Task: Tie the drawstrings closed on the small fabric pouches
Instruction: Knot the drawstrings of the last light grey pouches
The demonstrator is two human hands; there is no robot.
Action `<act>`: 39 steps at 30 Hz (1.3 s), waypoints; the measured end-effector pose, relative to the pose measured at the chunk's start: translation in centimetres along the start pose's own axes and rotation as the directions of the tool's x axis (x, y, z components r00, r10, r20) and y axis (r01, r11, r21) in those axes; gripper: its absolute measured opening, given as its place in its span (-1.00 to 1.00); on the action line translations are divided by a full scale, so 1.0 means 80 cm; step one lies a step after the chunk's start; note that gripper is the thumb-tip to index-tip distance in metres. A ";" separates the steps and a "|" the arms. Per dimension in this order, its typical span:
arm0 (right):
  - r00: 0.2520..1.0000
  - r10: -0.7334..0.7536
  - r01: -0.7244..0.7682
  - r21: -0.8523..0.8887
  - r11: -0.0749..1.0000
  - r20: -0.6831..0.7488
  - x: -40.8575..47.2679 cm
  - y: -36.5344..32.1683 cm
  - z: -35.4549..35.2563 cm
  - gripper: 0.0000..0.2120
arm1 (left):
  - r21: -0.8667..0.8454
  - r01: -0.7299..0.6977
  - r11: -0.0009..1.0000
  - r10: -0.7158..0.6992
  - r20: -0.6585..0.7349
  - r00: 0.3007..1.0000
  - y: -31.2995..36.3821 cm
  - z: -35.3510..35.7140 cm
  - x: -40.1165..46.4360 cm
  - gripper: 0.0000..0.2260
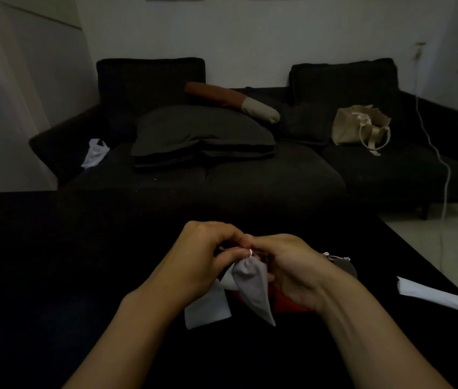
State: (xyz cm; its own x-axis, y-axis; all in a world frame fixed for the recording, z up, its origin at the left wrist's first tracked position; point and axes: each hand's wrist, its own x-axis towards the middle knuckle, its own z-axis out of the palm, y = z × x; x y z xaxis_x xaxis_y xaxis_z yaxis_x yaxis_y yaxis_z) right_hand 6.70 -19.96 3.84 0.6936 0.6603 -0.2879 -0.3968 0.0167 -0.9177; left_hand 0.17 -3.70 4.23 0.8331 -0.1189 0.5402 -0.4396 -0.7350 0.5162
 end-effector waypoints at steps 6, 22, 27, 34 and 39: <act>0.998 0.011 -0.006 0.082 0.997 -0.055 -0.001 -0.001 0.002 -0.72 | 0.139 -0.089 0.986 0.084 0.044 0.996 0.000 -0.005 0.004 -0.81; 0.992 0.091 -0.086 0.062 0.994 -0.088 -0.001 -0.005 0.006 -0.80 | 0.208 0.144 0.968 -0.194 0.246 0.950 0.016 -0.012 0.006 -0.91; 0.988 0.087 -0.080 0.064 0.995 -0.125 -0.003 -0.009 0.005 -0.87 | 0.182 0.185 0.966 -0.230 0.267 0.936 0.015 -0.001 0.004 -0.98; 0.963 -0.126 0.121 -0.037 0.992 -0.236 -0.003 -0.011 0.005 -0.75 | 0.009 0.212 0.977 -0.212 0.086 0.973 -0.002 0.010 -0.007 -0.87; 0.972 -0.133 0.142 0.034 0.989 -0.193 -0.004 -0.011 0.008 -0.70 | -0.091 0.240 0.966 -0.238 0.037 0.971 -0.003 0.015 -0.006 -0.90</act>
State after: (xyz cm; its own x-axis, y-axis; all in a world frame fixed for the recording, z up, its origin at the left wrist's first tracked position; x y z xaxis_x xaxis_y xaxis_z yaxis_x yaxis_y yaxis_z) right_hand 6.45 -19.73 4.90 0.8434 0.4945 -0.2103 -0.3141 0.1361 -0.9396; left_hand 0.27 -4.27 3.03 0.9257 0.0342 0.3768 -0.2555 -0.6780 0.6893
